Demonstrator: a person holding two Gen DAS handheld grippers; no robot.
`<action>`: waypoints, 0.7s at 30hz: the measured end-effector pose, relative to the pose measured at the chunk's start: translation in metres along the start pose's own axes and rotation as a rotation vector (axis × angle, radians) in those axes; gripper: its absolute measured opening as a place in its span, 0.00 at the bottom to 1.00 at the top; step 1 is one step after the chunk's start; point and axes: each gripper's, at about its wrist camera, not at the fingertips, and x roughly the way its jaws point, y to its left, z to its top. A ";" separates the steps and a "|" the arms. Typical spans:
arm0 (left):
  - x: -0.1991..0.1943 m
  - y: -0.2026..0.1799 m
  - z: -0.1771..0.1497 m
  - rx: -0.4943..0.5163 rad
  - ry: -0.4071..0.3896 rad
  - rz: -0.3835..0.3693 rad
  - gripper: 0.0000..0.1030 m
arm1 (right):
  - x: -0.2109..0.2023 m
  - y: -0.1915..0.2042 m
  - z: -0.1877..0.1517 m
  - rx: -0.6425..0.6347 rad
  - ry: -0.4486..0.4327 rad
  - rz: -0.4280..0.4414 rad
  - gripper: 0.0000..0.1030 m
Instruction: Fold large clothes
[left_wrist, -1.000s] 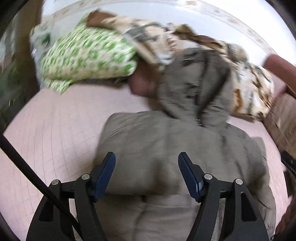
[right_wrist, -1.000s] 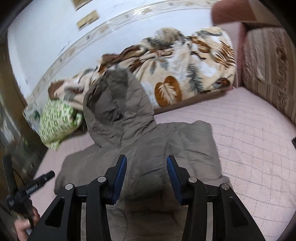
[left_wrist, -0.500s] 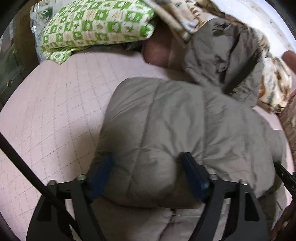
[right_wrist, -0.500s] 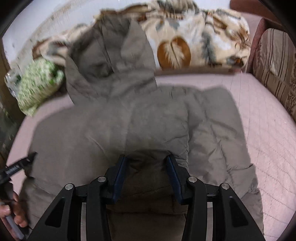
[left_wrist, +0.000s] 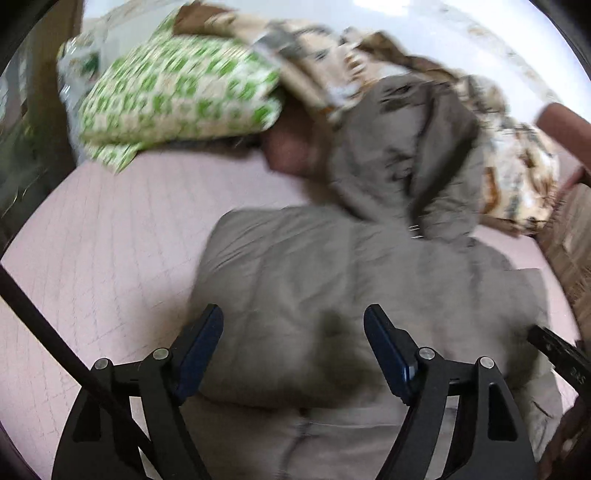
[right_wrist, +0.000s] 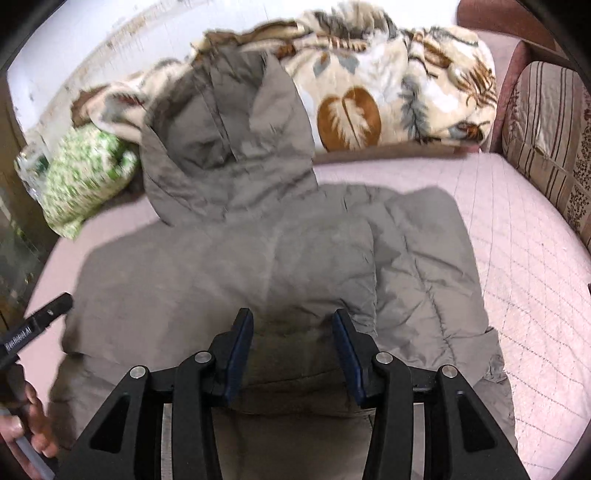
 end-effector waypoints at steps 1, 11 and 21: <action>-0.004 -0.009 -0.002 0.021 -0.008 -0.022 0.76 | -0.003 0.002 0.000 -0.006 -0.010 0.002 0.47; 0.026 -0.054 -0.017 0.189 0.092 0.006 0.76 | 0.015 0.009 -0.006 -0.026 0.039 0.003 0.47; 0.024 -0.050 -0.015 0.177 0.096 -0.009 0.77 | 0.027 0.003 -0.008 0.003 0.082 0.017 0.48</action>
